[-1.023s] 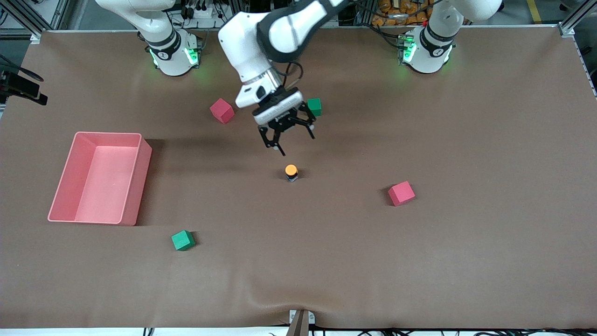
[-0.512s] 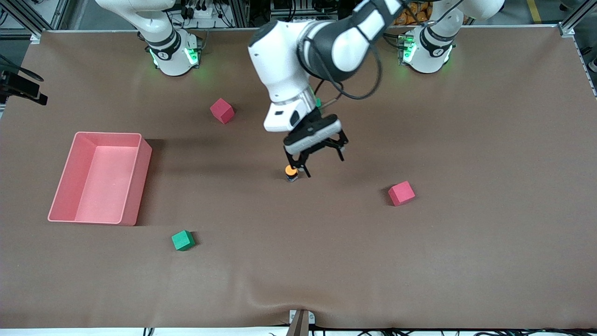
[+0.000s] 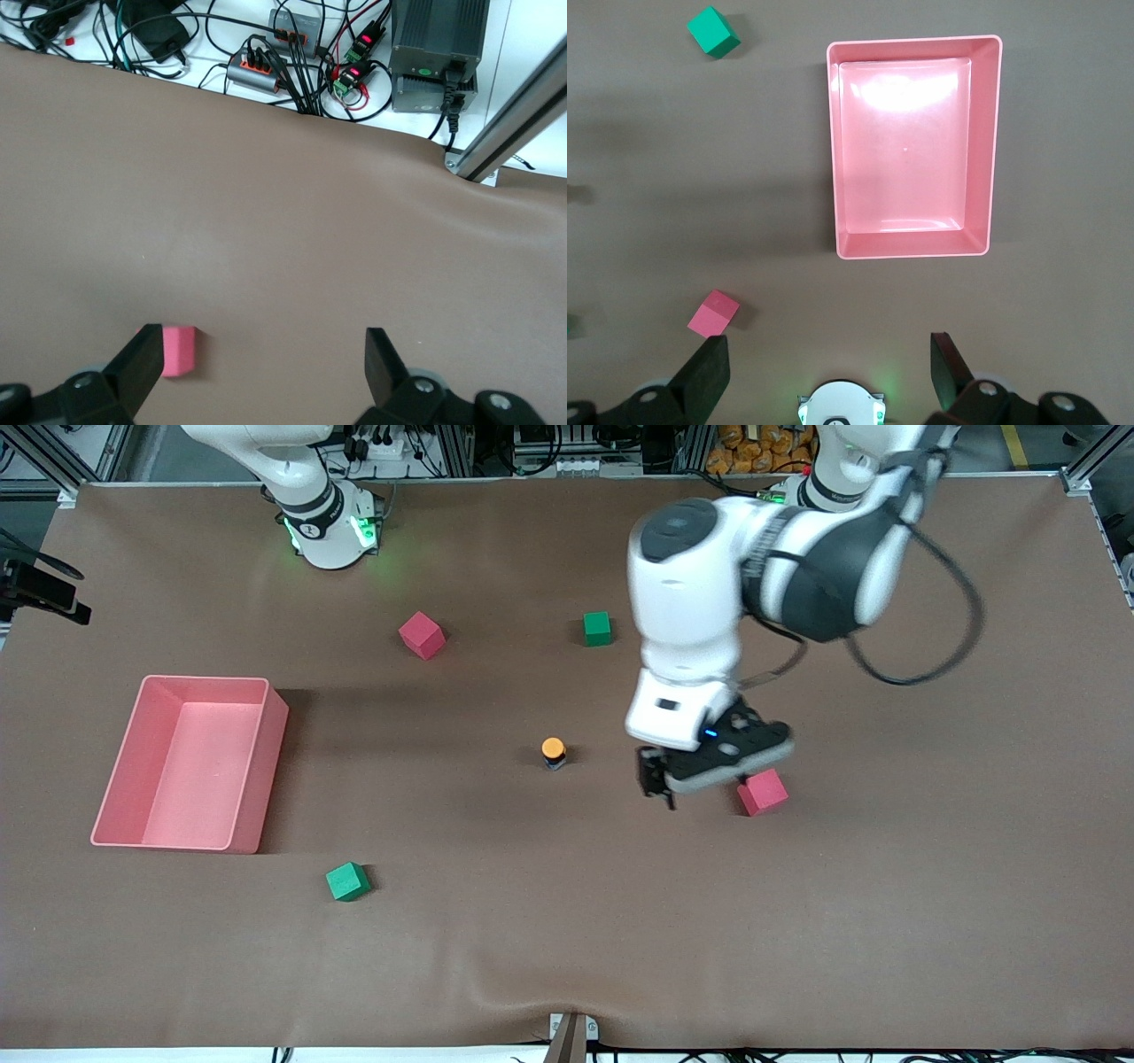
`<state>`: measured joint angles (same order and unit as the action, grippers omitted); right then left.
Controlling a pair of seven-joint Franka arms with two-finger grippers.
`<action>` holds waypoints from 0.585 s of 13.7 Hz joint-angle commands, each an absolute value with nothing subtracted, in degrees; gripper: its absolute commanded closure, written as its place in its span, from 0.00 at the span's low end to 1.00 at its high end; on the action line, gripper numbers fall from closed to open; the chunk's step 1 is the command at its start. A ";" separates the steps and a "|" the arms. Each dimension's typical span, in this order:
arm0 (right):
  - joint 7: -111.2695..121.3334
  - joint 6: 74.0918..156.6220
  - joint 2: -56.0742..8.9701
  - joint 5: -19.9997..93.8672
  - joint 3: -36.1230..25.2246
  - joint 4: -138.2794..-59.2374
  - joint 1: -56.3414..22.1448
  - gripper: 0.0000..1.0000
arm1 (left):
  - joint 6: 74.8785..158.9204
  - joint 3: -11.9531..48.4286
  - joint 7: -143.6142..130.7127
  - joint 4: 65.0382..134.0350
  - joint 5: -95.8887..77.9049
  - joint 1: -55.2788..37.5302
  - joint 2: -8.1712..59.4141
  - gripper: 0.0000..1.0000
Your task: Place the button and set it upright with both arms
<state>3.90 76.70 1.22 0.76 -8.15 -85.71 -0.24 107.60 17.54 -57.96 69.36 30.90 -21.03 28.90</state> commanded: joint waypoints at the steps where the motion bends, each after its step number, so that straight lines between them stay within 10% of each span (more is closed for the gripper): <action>1: 3.78 76.46 1.93 0.18 -7.47 -85.61 0.35 0.00 | 108.02 18.72 -49.43 70.84 23.94 -14.98 25.85 0.00; 8: 5.62 76.90 1.93 0.62 -7.56 -85.52 0.44 0.00 | 102.59 17.32 -27.88 71.02 10.82 -3.25 19.87 0.00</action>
<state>4.21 76.87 1.27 0.76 -8.09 -85.64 -0.24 105.45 17.74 -30.81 69.31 12.40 -3.77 22.86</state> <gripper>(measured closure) 0.000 0.000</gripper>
